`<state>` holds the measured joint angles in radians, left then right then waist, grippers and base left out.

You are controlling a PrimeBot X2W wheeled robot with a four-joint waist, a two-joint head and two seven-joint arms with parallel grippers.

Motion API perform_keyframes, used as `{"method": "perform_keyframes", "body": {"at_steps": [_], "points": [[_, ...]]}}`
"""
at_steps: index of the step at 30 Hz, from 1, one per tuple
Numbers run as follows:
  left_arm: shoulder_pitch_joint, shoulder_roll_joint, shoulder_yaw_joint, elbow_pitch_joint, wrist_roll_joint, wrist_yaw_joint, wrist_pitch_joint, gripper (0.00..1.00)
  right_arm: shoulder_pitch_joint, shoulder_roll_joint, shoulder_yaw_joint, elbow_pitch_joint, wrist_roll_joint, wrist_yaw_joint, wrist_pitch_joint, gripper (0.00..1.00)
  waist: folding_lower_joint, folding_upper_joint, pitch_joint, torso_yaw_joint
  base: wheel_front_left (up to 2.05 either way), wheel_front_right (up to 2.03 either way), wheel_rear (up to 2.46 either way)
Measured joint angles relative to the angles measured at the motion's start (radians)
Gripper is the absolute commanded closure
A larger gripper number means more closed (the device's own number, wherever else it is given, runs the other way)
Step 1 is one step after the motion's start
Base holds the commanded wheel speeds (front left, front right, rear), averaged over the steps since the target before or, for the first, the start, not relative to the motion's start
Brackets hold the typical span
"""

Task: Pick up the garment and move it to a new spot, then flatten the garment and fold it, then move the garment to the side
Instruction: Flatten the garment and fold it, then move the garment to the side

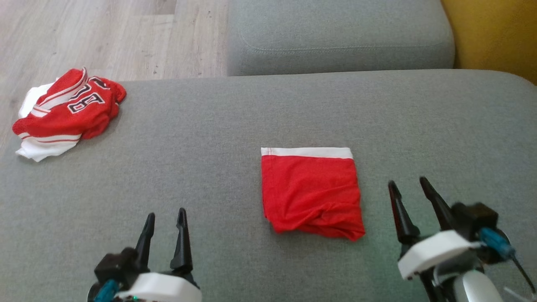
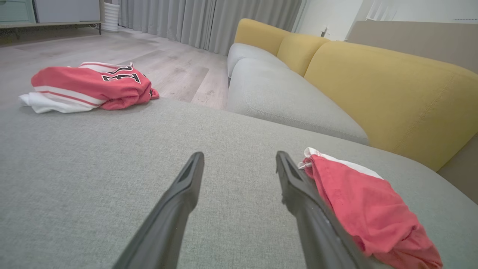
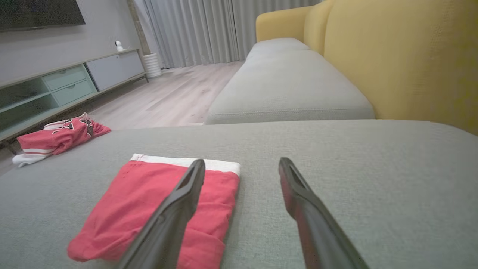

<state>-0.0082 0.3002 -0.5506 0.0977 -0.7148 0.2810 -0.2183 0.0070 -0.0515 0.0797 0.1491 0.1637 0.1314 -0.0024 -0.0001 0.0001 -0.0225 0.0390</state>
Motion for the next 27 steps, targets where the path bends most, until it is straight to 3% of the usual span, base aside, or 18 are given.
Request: {"method": "perform_keyframes", "body": {"at_steps": [8, 27], "points": [[0.047, 0.0, 0.009, 0.036, 0.004, -0.001, -0.018, 0.0, 0.064, 0.004, -0.023, 0.012, 0.012, 0.0, -0.043, 0.0, 0.0, 0.0, -0.004, -0.006, 0.0, 0.0, 0.0], [0.045, 0.001, 0.008, 0.051, 0.019, -0.001, -0.021, 0.0, 0.049, 0.005, -0.023, 0.059, -0.001, 0.0, -0.04, 0.0, 0.0001, 0.0, 0.009, 0.02, 0.0, 0.0, 0.0]]}}
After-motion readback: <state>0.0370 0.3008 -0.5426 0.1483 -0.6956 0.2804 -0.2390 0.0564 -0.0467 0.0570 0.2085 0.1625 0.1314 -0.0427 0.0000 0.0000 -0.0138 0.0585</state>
